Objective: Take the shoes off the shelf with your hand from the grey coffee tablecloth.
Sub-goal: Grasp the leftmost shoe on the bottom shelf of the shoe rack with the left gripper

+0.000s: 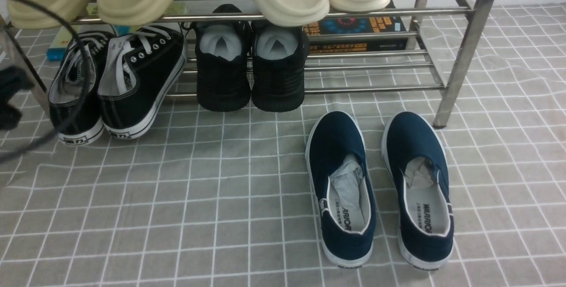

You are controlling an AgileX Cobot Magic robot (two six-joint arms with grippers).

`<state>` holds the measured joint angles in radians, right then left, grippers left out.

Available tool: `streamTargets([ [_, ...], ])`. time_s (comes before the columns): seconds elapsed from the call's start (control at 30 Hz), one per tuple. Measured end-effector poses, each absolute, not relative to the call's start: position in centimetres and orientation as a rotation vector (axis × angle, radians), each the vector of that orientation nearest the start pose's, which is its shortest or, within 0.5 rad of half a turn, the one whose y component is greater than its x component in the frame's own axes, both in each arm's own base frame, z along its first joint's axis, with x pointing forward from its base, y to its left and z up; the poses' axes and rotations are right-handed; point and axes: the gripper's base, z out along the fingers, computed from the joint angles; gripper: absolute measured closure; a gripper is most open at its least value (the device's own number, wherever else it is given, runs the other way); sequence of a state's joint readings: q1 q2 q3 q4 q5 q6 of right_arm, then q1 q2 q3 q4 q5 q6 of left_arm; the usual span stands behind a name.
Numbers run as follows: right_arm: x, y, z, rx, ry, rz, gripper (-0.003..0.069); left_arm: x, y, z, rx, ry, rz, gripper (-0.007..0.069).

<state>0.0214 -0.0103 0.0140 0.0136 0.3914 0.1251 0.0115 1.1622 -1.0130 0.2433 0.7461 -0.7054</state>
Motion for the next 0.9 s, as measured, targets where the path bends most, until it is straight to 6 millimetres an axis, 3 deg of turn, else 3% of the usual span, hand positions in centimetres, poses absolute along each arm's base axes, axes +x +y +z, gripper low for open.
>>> streamTargets([
  [0.1, 5.2, 0.2, 17.4, 0.106, 1.877, 0.114, 0.0525, 26.3, 1.9, 33.9, -0.724, 2.251, -0.05, 0.0195],
  [0.13, 5.2, 0.2, 17.4, 0.106, 1.877, 0.114, 0.0525, 28.7, 1.9, 33.2, -0.747, 2.263, -0.052, 0.0139],
  [0.17, 5.2, 0.2, 17.4, 0.106, 1.877, 0.114, 0.0525, 28.7, 1.9, 33.2, -0.749, 2.26, -0.054, 0.0134],
  [0.2, 5.2, 0.2, 17.4, 0.106, 1.877, 0.114, 0.0522, 30.7, 1.9, 31.9, -0.775, 2.287, -0.052, 0.0103],
  [0.23, 5.2, 0.2, 17.4, 0.106, 1.877, 0.114, 0.0522, 30.7, 1.9, 31.9, -0.776, 2.285, -0.054, 0.0101],
  [0.37, 5.2, 0.2, 17.4, 0.106, 1.877, 0.114, 0.0517, 33.8, 1.9, 27.9, -0.797, 2.368, -0.034, 0.0085],
  [0.53, 5.2, 0.2, 17.4, 0.106, 1.877, 0.114, 0.0512, 35.2, 1.8, 26.3, -0.775, 2.371, -0.039, 0.0085],
  [0.73, 5.2, 0.2, 17.4, 0.106, 1.877, 0.114, 0.0512, 35.4, 1.9, 26.4, -0.747, 2.352, -0.032, 0.0085],
  [0.9, 5.2, 0.2, 17.4, 0.106, 1.877, 0.114, 0.0512, 35.0, 2.4, 26.2, -0.707, 2.402, 0.089, 0.0085],
])
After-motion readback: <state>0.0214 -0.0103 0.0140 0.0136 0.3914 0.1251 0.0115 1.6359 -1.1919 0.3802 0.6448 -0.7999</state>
